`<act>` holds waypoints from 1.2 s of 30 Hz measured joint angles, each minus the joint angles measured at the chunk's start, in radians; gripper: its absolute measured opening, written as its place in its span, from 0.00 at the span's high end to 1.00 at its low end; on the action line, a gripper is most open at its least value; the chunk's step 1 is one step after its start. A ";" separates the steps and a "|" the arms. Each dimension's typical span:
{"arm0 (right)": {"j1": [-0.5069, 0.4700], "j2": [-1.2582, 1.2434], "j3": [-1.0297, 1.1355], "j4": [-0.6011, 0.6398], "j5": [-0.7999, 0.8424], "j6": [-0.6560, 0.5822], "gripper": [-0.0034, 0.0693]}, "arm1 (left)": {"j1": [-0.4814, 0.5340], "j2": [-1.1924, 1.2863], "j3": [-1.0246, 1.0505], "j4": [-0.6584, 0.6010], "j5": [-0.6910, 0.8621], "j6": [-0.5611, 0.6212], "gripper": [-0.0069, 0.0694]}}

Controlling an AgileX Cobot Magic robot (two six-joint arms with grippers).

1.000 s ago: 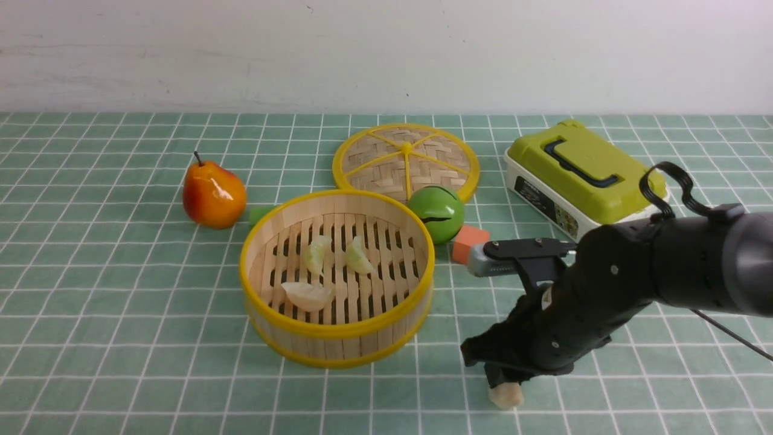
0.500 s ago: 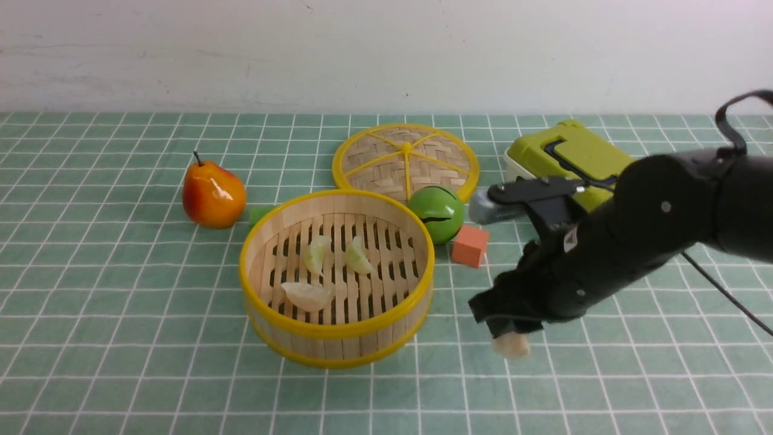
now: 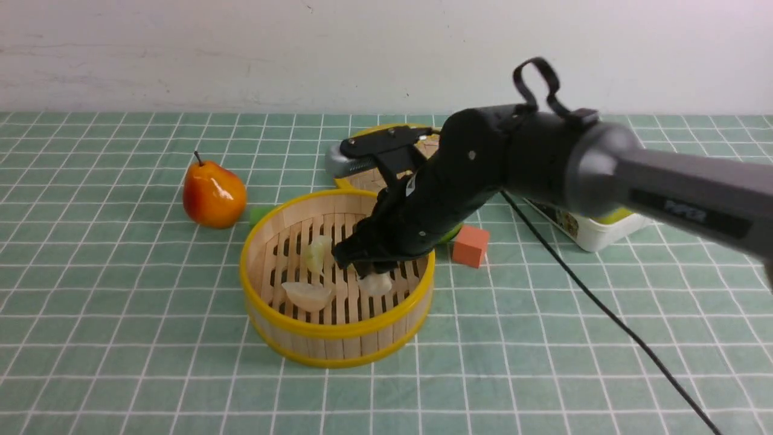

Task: Put the dumplings into the steamer on the table with the blue tablecloth.

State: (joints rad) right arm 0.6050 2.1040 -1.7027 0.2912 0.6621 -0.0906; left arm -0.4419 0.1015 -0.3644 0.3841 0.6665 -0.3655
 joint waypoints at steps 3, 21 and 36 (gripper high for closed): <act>0.000 0.047 -0.010 -0.003 0.000 0.007 0.65 | 0.000 0.000 0.000 0.000 0.000 0.000 0.86; 0.024 0.039 -0.129 0.007 0.057 -0.004 0.43 | 0.000 0.000 0.000 0.003 -0.001 0.000 0.85; 0.071 0.121 -0.136 -0.064 0.005 -0.036 0.66 | 0.000 0.000 0.000 0.004 -0.001 0.000 0.85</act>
State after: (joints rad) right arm 0.6762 2.2249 -1.8389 0.2272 0.6669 -0.1264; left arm -0.4419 0.1015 -0.3644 0.3878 0.6657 -0.3655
